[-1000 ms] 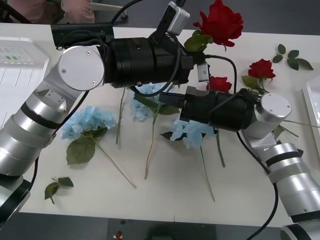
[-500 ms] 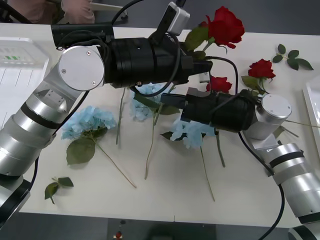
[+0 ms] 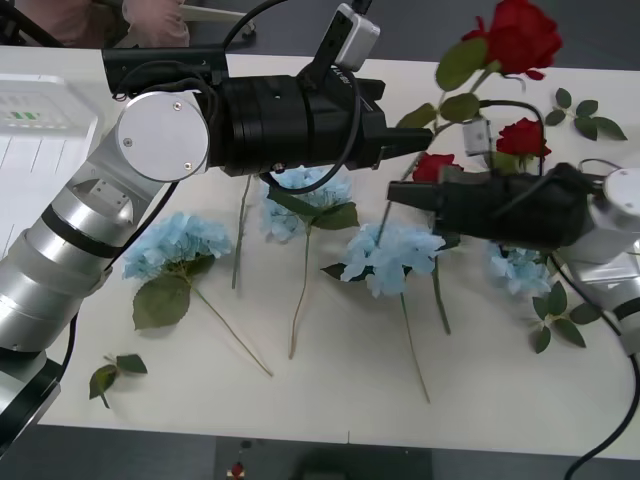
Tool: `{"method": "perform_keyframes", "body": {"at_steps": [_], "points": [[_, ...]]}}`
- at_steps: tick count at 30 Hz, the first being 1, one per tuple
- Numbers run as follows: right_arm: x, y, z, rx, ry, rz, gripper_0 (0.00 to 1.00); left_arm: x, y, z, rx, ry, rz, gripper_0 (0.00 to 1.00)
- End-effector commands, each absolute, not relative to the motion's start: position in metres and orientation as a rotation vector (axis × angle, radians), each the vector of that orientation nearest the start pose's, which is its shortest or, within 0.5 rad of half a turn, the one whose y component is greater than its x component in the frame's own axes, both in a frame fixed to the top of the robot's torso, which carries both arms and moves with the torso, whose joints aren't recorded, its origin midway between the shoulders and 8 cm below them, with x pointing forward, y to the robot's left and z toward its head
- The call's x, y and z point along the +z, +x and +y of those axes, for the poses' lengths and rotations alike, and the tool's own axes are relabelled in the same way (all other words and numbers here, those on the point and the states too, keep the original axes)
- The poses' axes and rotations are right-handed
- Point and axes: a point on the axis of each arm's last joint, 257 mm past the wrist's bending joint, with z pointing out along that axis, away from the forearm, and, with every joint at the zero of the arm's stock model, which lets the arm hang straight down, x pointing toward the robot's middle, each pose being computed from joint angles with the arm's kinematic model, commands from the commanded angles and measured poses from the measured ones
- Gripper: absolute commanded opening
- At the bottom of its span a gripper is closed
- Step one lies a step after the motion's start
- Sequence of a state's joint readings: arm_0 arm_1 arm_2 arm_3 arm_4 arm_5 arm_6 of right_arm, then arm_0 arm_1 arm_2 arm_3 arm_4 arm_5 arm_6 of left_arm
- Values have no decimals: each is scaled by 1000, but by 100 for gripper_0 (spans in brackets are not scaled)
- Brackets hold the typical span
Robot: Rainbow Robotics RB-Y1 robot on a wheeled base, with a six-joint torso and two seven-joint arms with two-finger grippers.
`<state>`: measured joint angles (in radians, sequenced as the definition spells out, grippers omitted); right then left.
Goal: Put the red flowers into the right box and the blue flowers into the left box
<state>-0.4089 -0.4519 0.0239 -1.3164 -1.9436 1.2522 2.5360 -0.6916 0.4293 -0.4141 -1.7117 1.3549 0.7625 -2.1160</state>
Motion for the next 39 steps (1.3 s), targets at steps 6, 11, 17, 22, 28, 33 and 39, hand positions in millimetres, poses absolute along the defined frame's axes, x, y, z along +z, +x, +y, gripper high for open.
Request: {"method": "perform_keyframes", "body": {"at_steps": [6, 11, 17, 22, 28, 33, 39], "points": [[-86, 470, -224, 1229, -581, 1850, 0, -4, 466, -97, -1064, 816, 1443, 100], [-75, 468, -299, 1103, -437, 2007, 0, -9, 469, -87, -1239, 707, 1515, 100], [-74, 463, -385, 878, -232, 2194, 0, -21, 475, -78, -1484, 539, 1615, 100], [-75, 464, -425, 849, -62, 2237, 0, -30, 476, -76, -1532, 512, 1657, 100], [-72, 475, -434, 849, -12, 2191, 0, -31, 476, -77, -1552, 493, 1670, 100], [-72, 478, -448, 800, 24, 2191, 0, -31, 476, -75, -1552, 491, 1677, 100], [-91, 473, -512, 558, 175, 2289, 0, -42, 475, -30, -1373, 681, 1801, 100]]}}
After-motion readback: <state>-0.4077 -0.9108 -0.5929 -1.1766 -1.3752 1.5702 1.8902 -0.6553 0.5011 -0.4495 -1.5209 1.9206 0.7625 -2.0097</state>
